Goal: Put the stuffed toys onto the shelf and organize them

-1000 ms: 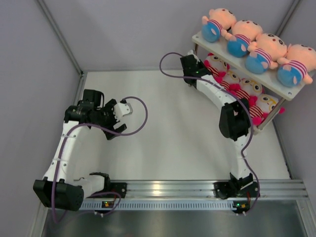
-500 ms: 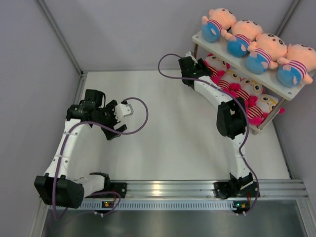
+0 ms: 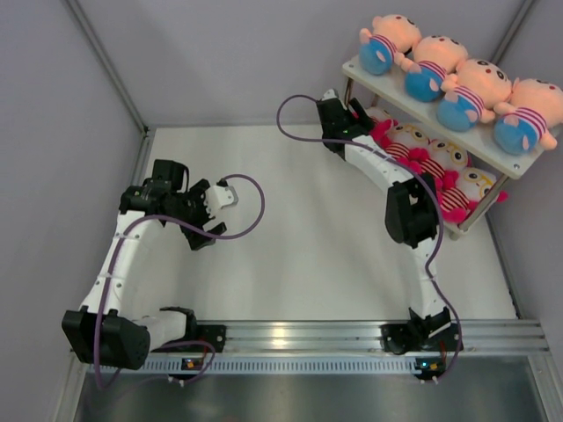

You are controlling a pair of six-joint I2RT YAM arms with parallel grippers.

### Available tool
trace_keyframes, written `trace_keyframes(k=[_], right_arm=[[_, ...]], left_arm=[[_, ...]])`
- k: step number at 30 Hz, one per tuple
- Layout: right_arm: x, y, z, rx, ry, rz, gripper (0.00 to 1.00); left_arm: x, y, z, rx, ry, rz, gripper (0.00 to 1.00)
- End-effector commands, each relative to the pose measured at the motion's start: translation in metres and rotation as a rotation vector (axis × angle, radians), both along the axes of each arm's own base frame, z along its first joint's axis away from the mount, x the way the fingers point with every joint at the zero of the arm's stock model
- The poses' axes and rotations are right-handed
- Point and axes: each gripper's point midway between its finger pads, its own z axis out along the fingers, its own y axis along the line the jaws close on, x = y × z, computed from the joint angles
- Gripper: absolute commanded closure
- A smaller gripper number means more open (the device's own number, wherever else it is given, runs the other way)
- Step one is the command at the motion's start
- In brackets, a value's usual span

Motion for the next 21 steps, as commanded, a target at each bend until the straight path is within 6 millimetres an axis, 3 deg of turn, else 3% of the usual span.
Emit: trace_keyframes(k=[1, 17, 19, 21], right_arm=[[0.012, 0.017, 0.016, 0.051, -0.064, 0.051, 0.25], [0.007, 0.028, -0.021, 0.079, 0.029, 0.098, 0.24], [0.002, 0.028, -0.026, 0.091, 0.042, 0.111, 0.18], [0.0, 0.031, -0.017, 0.113, 0.017, 0.129, 0.07]], left_arm=[[0.005, -0.004, 0.003, -0.015, -0.031, -0.017, 0.02], [0.004, -0.007, 0.003, -0.031, -0.024, -0.02, 0.02], [0.005, -0.006, 0.002, -0.026, -0.025, -0.021, 0.02], [0.004, -0.006, 0.002, -0.028, -0.024, -0.02, 0.02]])
